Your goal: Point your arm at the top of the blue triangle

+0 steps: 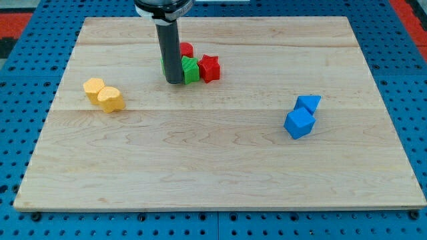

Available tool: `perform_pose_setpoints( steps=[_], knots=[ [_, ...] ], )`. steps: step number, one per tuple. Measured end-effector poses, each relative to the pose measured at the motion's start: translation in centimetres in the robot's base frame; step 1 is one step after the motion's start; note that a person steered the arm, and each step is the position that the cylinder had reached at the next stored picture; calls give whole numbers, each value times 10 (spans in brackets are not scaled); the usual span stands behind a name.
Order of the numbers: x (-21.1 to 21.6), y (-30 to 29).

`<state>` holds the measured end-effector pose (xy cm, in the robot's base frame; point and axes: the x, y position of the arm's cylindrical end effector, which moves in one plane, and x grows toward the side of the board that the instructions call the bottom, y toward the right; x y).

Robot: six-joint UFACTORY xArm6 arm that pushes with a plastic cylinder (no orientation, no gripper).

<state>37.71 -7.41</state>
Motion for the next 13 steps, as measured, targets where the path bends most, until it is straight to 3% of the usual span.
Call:
perform_pose_setpoints(
  steps=[3, 6, 10, 13],
  knots=[
    [14, 3],
    [68, 4],
    [69, 11],
    [40, 143]
  ],
)
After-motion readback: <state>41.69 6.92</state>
